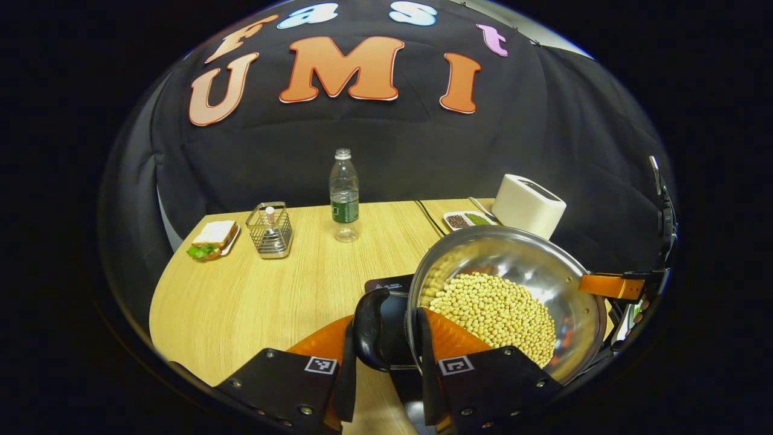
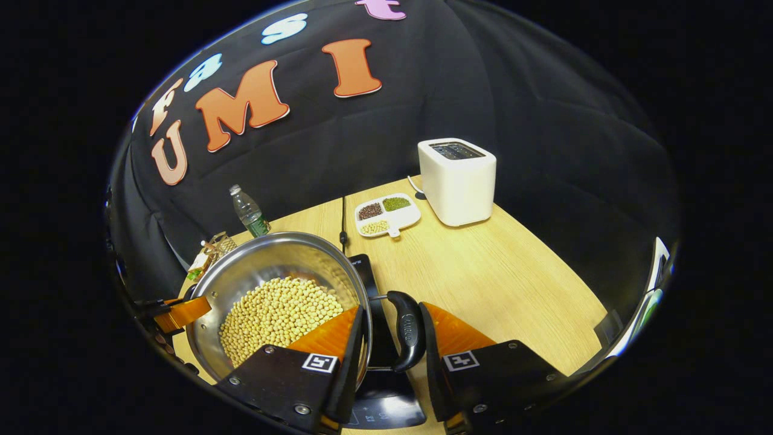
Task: First push the handle of the pot to place it horizontally, then grasp the pot with both hands and set it on the induction cooktop.
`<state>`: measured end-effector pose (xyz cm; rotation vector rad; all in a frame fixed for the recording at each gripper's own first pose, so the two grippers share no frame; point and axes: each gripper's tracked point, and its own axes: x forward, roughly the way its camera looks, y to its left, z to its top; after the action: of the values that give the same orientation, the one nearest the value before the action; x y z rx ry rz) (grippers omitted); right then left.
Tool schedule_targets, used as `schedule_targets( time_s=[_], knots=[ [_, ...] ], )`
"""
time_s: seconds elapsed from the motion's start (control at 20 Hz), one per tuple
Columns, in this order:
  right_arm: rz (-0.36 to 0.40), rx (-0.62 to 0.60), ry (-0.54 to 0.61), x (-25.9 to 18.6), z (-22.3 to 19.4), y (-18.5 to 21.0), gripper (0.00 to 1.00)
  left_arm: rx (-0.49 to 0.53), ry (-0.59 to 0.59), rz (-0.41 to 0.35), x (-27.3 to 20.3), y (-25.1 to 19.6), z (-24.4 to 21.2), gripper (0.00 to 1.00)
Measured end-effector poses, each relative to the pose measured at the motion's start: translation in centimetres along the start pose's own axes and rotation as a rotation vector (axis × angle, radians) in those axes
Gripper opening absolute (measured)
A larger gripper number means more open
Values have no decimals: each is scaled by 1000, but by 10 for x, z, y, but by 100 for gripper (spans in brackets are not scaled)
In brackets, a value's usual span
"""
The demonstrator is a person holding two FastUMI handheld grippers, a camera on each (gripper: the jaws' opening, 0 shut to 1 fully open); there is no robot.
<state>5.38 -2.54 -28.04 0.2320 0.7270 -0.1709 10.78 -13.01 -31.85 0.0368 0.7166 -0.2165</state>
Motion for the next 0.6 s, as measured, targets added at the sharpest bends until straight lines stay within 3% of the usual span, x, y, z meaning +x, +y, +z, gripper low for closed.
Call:
schedule_targets(
  time_s=[0.6],
  knots=[
    [14, 14, 40, 13, -10, -7, 50, -40, 51, 8, 17, -1, -21, 47]
  ],
)
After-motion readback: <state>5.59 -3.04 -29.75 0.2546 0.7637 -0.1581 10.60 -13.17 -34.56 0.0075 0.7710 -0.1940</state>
